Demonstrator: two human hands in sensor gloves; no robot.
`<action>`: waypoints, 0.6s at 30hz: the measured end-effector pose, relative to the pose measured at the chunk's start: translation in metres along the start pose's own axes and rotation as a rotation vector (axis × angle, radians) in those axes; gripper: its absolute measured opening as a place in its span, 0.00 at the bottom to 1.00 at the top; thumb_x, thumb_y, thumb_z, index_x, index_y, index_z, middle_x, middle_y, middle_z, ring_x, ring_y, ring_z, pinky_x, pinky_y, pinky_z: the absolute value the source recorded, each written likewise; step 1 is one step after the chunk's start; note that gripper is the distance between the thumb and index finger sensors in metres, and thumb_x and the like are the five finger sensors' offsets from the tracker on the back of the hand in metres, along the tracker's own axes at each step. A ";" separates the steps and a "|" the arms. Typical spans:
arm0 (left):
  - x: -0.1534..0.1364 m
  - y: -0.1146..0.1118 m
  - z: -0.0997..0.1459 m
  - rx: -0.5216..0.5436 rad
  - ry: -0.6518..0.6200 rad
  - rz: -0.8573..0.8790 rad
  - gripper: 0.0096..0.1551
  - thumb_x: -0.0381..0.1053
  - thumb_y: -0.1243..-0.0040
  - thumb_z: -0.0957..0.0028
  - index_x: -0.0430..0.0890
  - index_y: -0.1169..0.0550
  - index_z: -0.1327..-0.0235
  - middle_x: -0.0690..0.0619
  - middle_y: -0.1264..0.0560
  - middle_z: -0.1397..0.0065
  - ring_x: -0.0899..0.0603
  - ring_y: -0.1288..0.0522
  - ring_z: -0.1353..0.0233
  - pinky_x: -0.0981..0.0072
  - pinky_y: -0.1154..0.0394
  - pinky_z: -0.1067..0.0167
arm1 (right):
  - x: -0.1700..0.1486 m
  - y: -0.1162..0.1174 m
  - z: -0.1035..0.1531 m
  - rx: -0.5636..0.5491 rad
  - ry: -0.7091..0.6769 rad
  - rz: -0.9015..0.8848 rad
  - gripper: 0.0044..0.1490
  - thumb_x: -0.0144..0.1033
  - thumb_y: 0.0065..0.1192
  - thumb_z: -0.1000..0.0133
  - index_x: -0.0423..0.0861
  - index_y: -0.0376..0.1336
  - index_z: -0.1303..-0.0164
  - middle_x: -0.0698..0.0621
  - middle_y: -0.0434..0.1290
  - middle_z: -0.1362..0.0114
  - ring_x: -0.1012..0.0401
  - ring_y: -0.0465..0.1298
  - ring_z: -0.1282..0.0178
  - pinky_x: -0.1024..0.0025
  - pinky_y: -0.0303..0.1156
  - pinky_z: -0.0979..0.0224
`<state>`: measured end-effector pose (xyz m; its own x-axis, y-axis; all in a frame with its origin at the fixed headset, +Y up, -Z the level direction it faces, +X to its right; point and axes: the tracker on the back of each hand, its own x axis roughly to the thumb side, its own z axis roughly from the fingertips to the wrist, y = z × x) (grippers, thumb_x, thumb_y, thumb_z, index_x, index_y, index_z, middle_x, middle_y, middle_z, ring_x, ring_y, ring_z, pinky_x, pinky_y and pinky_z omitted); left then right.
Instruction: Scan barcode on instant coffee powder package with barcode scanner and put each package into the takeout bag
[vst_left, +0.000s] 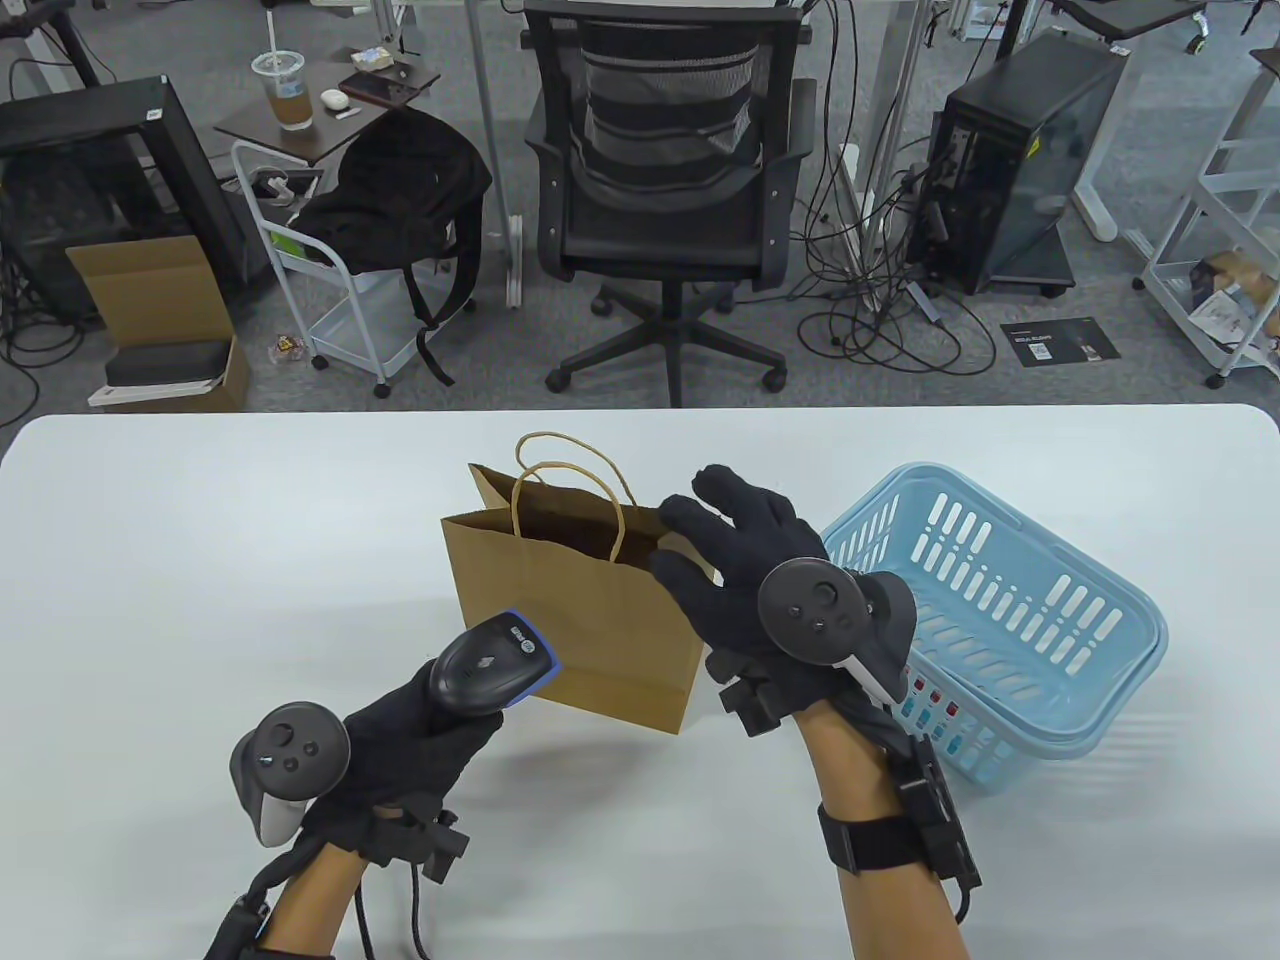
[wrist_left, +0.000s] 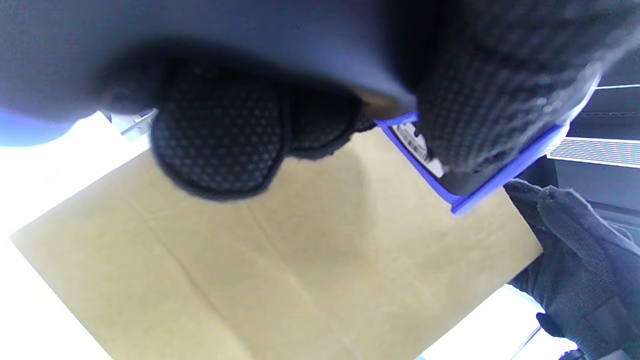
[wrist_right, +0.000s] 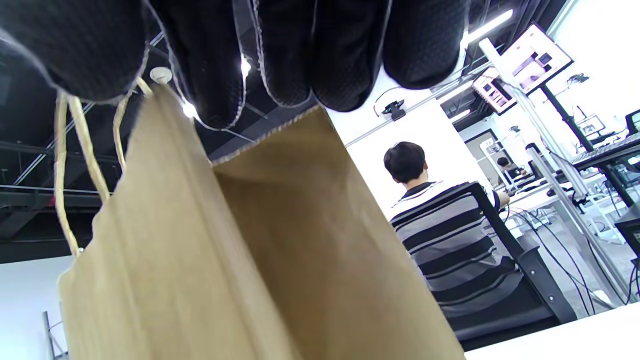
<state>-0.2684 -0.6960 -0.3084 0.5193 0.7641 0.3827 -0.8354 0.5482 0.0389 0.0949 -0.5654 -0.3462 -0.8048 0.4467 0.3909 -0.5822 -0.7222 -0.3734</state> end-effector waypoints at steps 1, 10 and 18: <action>0.000 0.000 0.000 0.000 -0.002 0.000 0.34 0.66 0.30 0.54 0.55 0.25 0.37 0.57 0.16 0.47 0.47 0.11 0.55 0.53 0.18 0.51 | 0.002 -0.005 0.001 -0.009 0.002 0.005 0.35 0.66 0.64 0.46 0.62 0.70 0.29 0.45 0.67 0.15 0.48 0.71 0.20 0.47 0.69 0.23; 0.004 0.003 0.000 0.012 -0.026 0.018 0.34 0.67 0.30 0.54 0.54 0.25 0.37 0.57 0.16 0.47 0.47 0.11 0.55 0.53 0.18 0.51 | 0.060 -0.112 0.028 -0.229 -0.041 0.423 0.38 0.57 0.77 0.50 0.66 0.68 0.27 0.52 0.73 0.18 0.52 0.74 0.21 0.49 0.69 0.24; 0.004 0.002 0.000 0.002 -0.031 0.019 0.34 0.67 0.30 0.54 0.54 0.25 0.37 0.57 0.16 0.47 0.47 0.11 0.55 0.53 0.18 0.51 | -0.054 -0.061 -0.038 0.291 0.178 0.939 0.35 0.53 0.80 0.52 0.64 0.71 0.32 0.53 0.81 0.30 0.59 0.85 0.43 0.60 0.76 0.38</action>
<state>-0.2680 -0.6914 -0.3067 0.4977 0.7632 0.4120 -0.8453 0.5332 0.0335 0.1695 -0.5251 -0.3760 -0.9437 -0.3160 -0.0980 0.3306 -0.9137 -0.2365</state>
